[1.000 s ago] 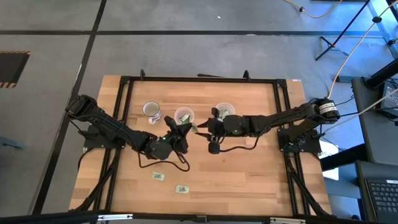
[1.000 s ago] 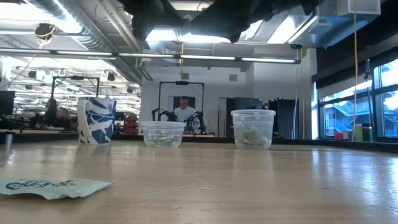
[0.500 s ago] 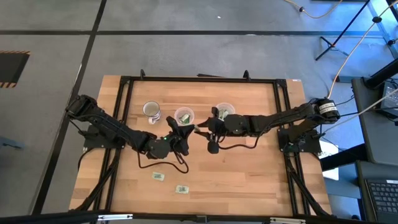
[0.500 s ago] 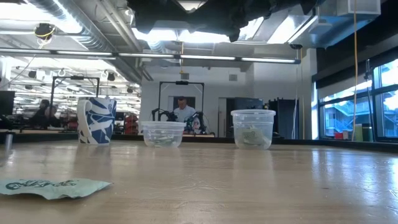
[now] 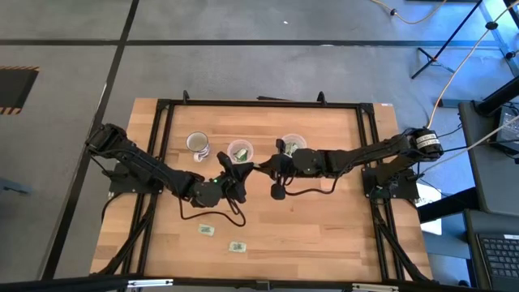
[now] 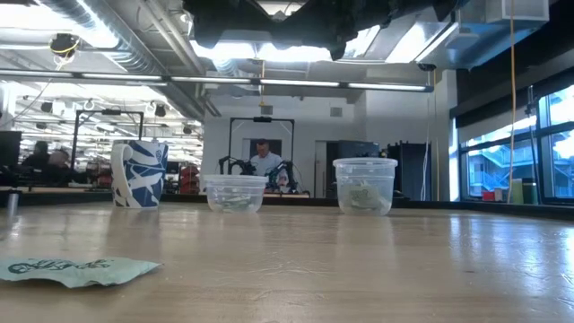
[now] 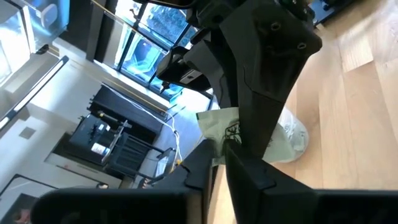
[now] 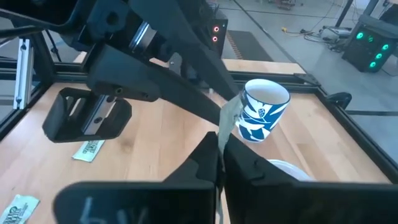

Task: Pick and place items into bin
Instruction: Put the white stevia packet into the right transparent bin

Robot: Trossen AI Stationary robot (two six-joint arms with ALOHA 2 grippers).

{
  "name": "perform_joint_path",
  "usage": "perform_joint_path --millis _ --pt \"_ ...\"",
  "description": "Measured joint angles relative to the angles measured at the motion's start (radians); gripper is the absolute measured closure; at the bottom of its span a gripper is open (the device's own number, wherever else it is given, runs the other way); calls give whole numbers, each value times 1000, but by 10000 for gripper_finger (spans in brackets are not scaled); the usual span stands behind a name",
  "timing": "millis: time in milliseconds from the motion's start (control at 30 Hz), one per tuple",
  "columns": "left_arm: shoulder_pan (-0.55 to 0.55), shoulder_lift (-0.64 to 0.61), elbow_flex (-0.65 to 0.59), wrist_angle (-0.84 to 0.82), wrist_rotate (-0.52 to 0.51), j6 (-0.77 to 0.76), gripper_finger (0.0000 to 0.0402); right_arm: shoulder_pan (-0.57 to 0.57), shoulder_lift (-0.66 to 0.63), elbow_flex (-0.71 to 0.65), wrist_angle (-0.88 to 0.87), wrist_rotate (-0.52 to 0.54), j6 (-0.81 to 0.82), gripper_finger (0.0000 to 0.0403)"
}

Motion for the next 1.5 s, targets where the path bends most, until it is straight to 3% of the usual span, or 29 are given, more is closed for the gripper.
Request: perform_joint_path --millis 200,467,667,767,1000,1267,1367,1500 --pt "-2 0 0 0 -22 0 322 0 0 0 -4 -1 1 396" --pt "-62 0 0 -7 -261 -2 278 -5 -35 0 -114 2 -7 397" --pt "-132 0 0 -23 -210 -126 274 -61 -122 0 -363 8 65 400" --pt "-156 -8 0 -105 -88 -242 281 -104 -163 0 -490 8 108 398" --pt "-145 -71 0 -398 411 -681 298 -207 -184 0 -699 8 180 397" --pt "-115 -87 0 -633 832 -1039 303 -309 -115 -1 -748 6 154 397" --pt "-108 -87 0 -712 960 -1171 302 -333 -96 -1 -752 6 153 397" --pt "-107 -87 0 -798 1002 -1264 306 -350 -72 -1 -752 5 161 397"
